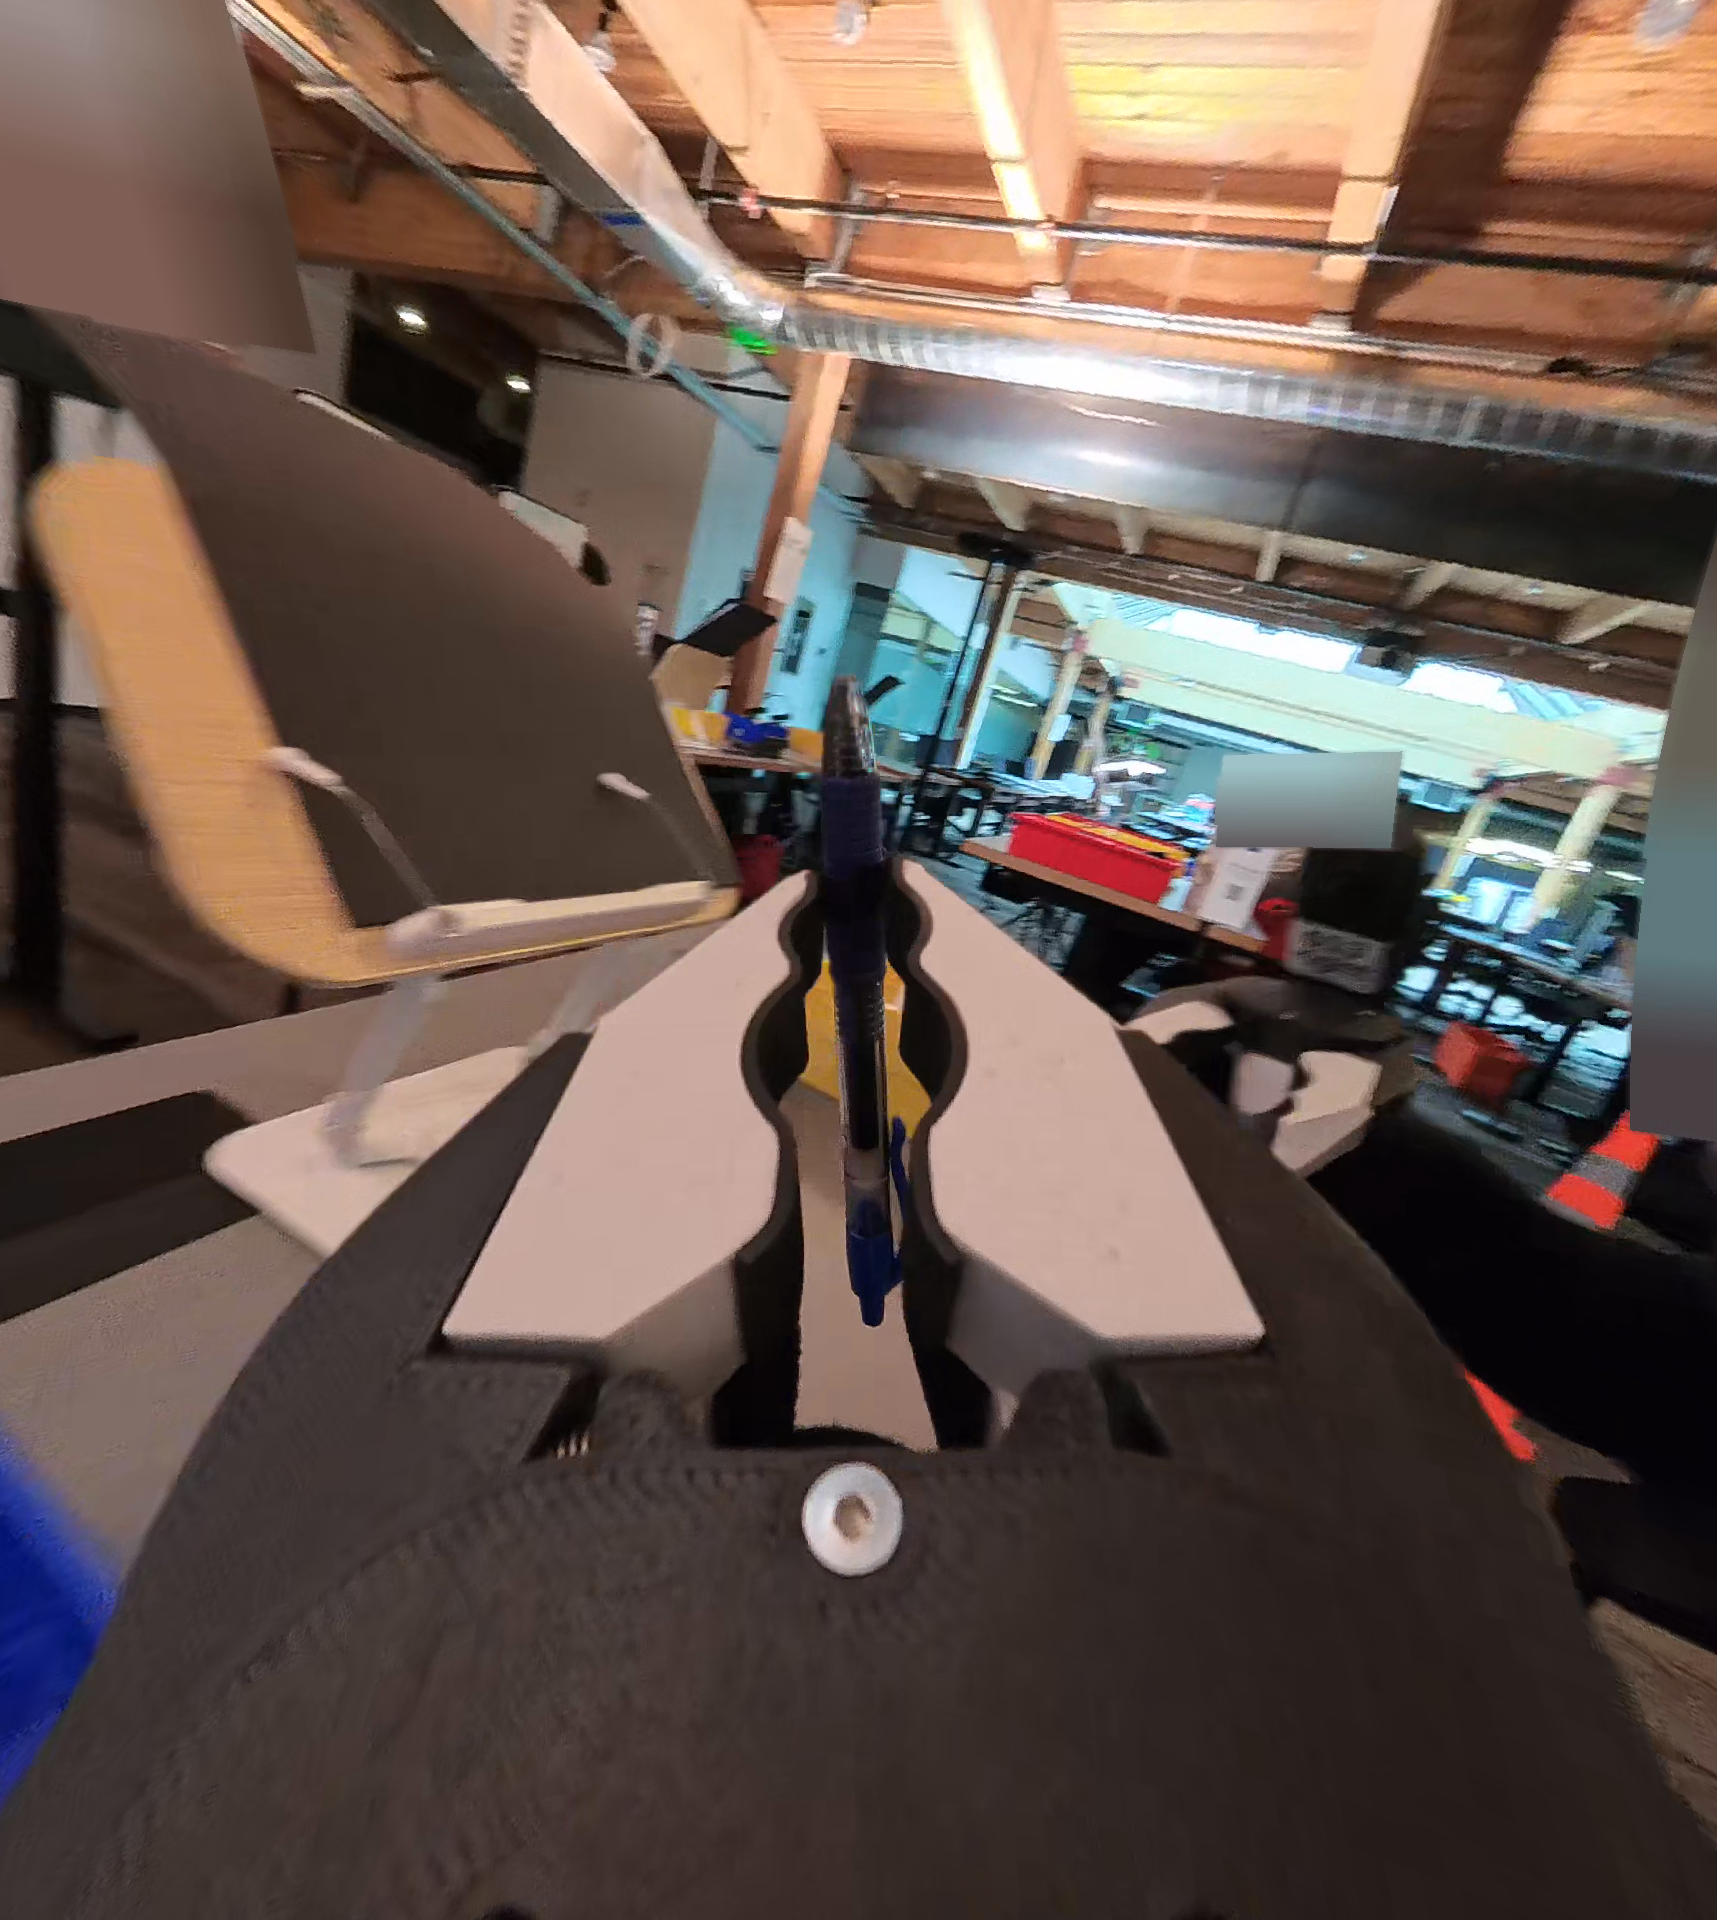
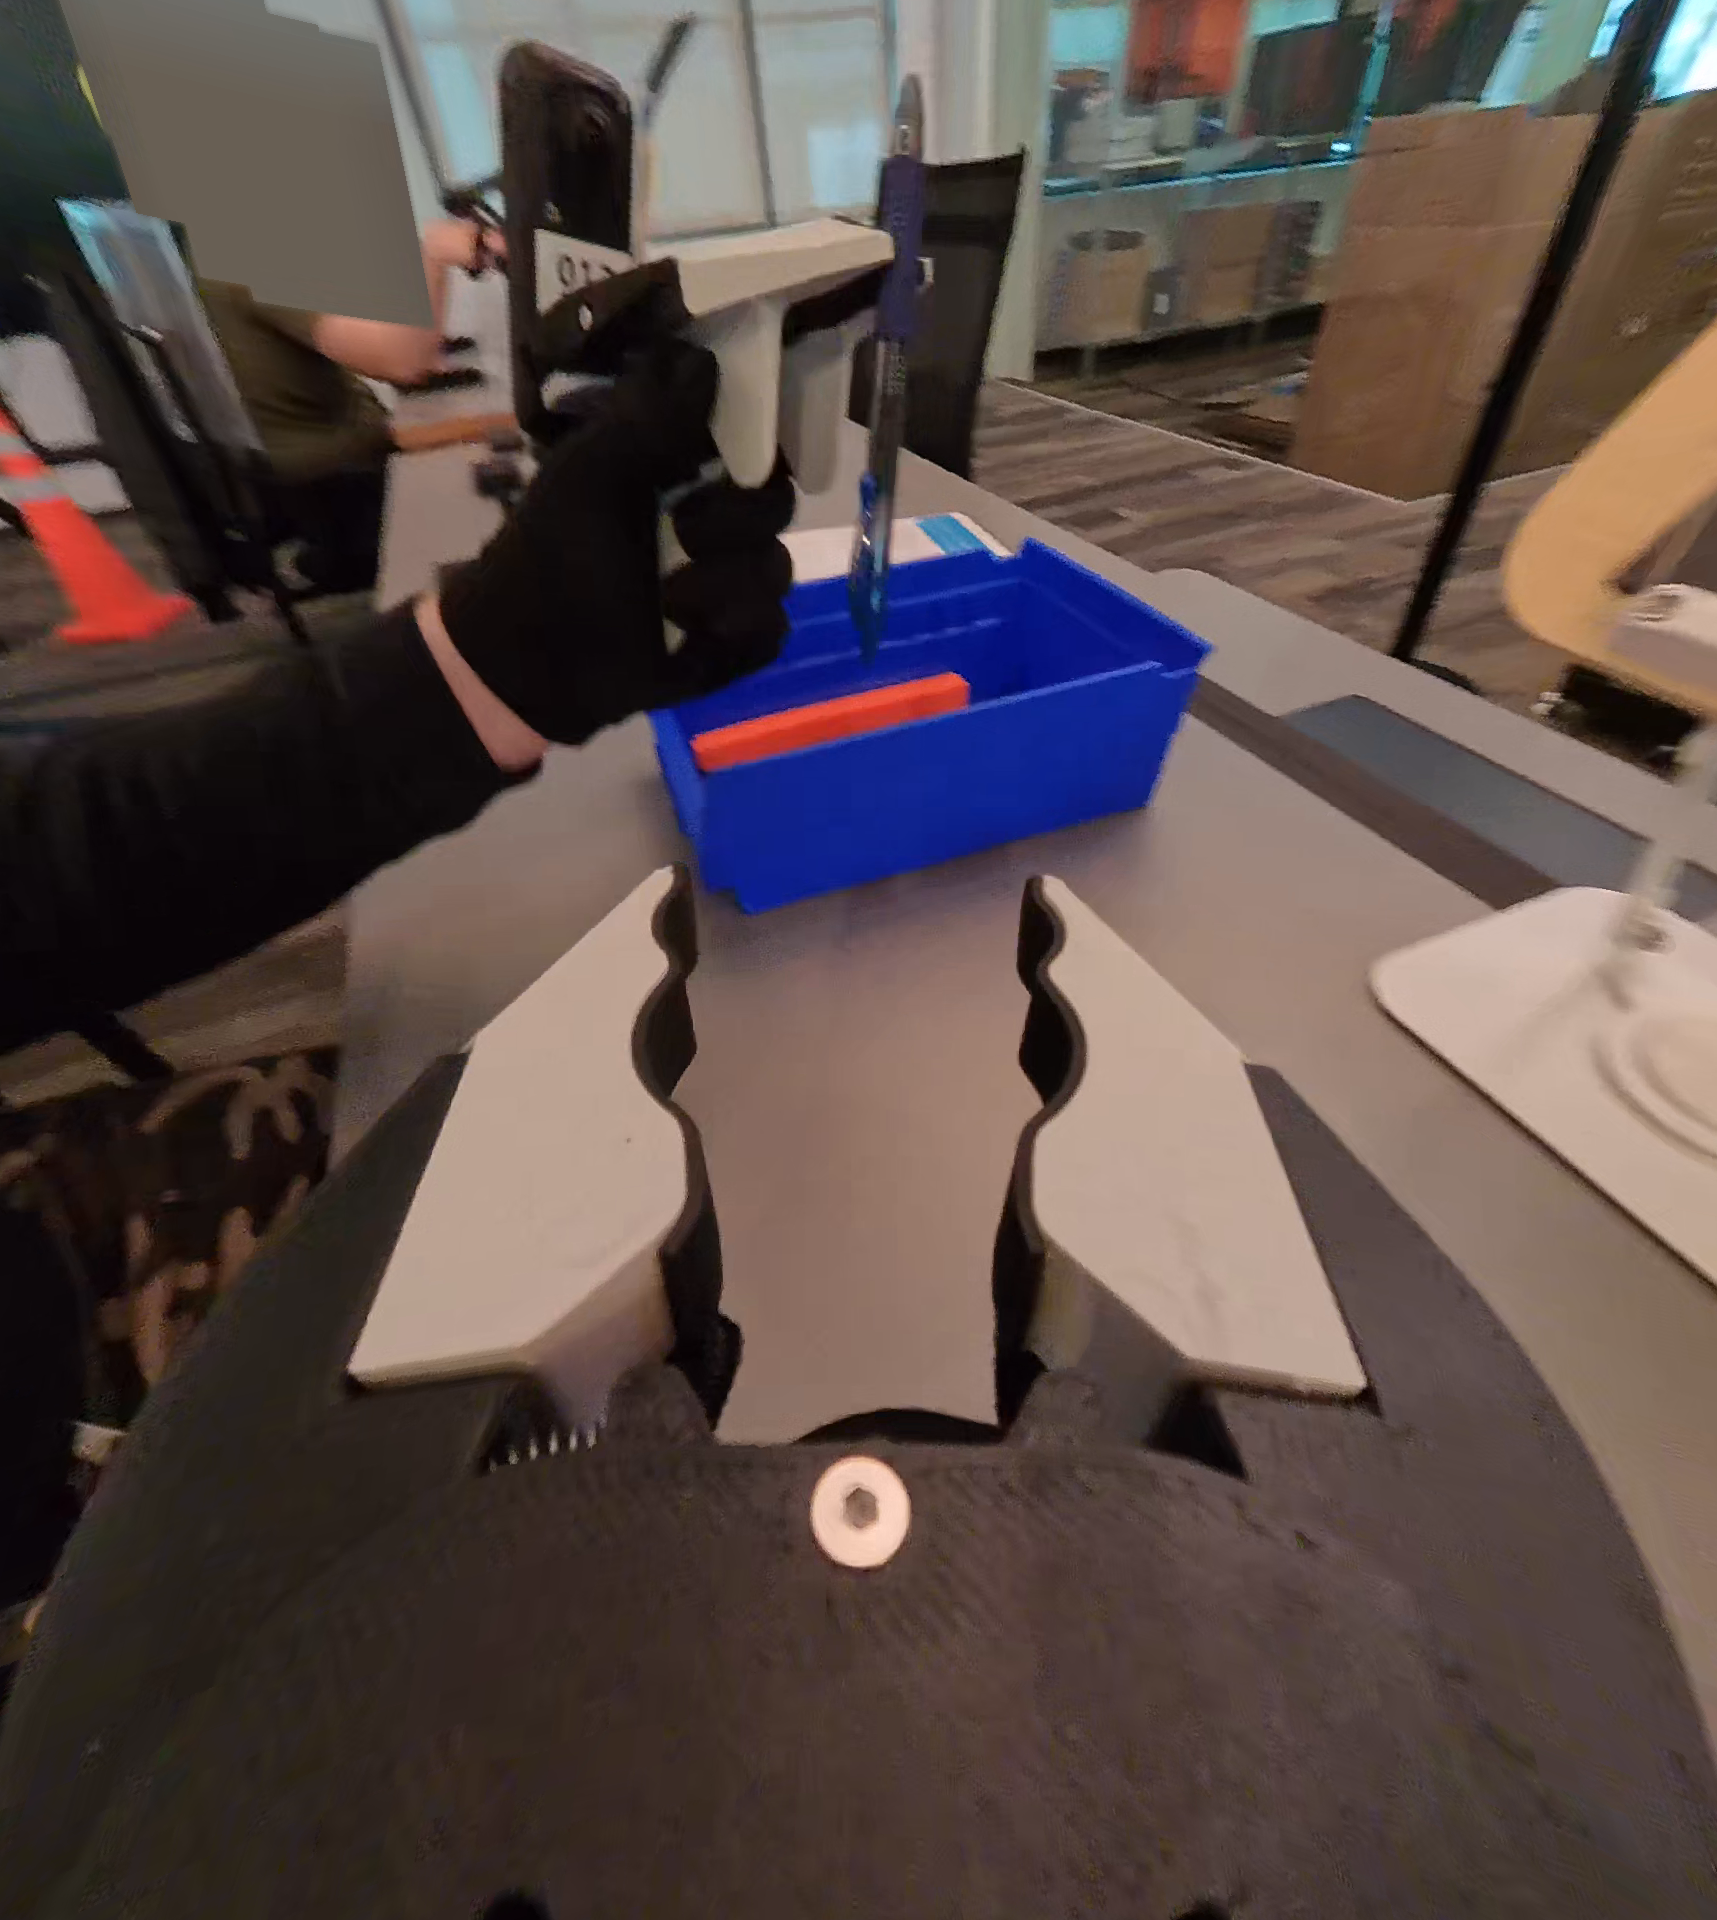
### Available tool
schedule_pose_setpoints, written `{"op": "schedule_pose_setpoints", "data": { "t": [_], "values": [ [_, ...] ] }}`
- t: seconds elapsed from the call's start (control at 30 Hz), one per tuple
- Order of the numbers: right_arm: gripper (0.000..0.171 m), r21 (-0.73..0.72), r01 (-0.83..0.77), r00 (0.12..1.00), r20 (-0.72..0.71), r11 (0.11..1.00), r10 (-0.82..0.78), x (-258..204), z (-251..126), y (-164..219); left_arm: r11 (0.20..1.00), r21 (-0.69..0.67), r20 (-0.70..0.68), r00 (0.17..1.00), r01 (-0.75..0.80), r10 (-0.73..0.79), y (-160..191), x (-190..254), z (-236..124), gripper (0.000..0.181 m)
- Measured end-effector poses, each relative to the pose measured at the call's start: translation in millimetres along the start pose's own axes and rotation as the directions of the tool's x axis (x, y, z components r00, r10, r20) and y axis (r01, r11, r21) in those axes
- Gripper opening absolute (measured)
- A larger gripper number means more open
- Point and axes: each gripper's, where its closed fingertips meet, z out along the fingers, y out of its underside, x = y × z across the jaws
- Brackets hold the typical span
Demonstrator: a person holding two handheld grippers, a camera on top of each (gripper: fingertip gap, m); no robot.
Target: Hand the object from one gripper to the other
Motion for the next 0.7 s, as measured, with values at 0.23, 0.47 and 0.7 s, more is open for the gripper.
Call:
{"op": "schedule_pose_setpoints", "data": {
  "t": [0.23, 0.47, 0.7],
  "values": [
    [0.048, 0.069, -0.100, 0.988, 0.123, 0.993, 0.091, -14, 29, 4, 0.998, -0.058, -0.162, 0.986, 0.030, -0.039, 47, 73, 45, 0.009],
    [0.035, 0.110, -0.147, 0.980, 0.148, 0.983, 0.130, -15, 29, 9, 0.991, -0.104, -0.212, 0.972, 0.081, -0.101, 80, 103, 63, 0.009],
    [0.010, 0.110, -0.133, 0.983, 0.145, 0.985, 0.116, -18, 24, 18, 0.986, -0.116, -0.203, 0.969, 0.118, -0.140, 97, 105, 66, 0.009]
  ]
}}
